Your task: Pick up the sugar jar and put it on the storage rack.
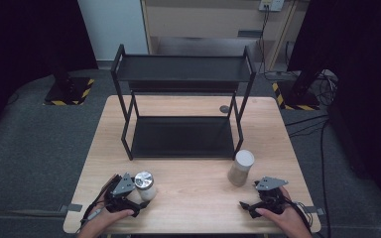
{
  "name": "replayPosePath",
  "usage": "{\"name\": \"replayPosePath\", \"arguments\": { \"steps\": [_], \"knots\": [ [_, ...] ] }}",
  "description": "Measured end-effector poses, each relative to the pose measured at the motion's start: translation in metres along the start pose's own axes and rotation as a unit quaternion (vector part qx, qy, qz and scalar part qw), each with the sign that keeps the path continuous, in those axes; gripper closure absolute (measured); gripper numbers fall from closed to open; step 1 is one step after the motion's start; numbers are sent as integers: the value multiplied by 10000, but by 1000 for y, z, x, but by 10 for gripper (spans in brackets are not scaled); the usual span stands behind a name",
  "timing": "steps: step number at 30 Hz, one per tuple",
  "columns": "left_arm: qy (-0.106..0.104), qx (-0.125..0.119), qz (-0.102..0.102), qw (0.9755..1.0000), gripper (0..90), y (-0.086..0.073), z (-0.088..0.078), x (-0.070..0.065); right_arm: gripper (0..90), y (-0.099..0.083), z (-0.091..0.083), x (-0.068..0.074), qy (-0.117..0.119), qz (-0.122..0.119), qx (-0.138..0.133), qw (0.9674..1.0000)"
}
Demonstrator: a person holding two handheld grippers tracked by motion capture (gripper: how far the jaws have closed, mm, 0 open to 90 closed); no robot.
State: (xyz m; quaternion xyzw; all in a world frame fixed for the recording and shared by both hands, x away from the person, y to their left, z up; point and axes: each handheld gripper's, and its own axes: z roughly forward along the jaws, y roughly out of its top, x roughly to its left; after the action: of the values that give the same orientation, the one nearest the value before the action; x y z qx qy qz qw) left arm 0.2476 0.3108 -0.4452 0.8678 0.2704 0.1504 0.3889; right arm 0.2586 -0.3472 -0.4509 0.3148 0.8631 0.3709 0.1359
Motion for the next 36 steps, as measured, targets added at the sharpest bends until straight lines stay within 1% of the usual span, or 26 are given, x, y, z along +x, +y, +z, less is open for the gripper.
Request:
{"name": "replayPosePath", "arguments": {
  "steps": [4,8,10,11,14,18,19,21,23,24,25,27,29,30,32,34,36],
  "knots": [
    [14,-47,31,10000,36,1,3,-2,10,0,0,0,-1,-1,1,10000],
    [31,-149,6,9999,66,2,5,-3,10,0,0,0,-1,1,0,10000],
    [20,-214,-2,9998,109,1,6,-2,11,0,0,0,0,4,0,10000],
    [2,-237,-36,9997,118,1,6,-1,11,0,0,0,0,5,-1,10000],
    [-14,-271,-91,9996,182,-1,6,1,11,0,0,0,1,7,-2,10000],
    [-161,-334,-69,9993,274,-2,7,4,11,0,0,0,1,8,-2,10000],
    [-154,-337,-66,9993,295,-2,7,4,11,0,0,0,1,6,-3,10000],
    [-198,-361,-93,9991,299,-3,7,6,11,0,0,0,1,7,-1,10000],
    [-199,-382,-57,9991,299,-3,5,6,11,0,0,0,2,8,-1,10000],
    [-277,-446,-84,9986,300,-4,4,8,11,0,0,0,3,8,-1,10000],
    [-343,-522,-69,9980,300,-5,3,10,11,0,0,0,1,6,-1,10000],
    [-378,-561,38,9977,300,-1,0,10,11,0,0,0,1,7,-1,10000],
    [-387,-518,217,9977,299,5,-1,10,11,0,0,0,1,7,-1,10000],
    [-398,-472,339,9975,300,9,-2,10,11,0,0,0,1,7,-2,10000],
    [-490,-455,498,9965,300,15,-1,13,11,0,0,0,1,7,-2,10000],
    [-585,-474,578,9955,300,21,4,18,11,0,0,0,1,7,-2,10000],
    [-623,-447,622,9951,300,26,8,23,11,0,0,0,0,7,-1,10000]
  ]
}}
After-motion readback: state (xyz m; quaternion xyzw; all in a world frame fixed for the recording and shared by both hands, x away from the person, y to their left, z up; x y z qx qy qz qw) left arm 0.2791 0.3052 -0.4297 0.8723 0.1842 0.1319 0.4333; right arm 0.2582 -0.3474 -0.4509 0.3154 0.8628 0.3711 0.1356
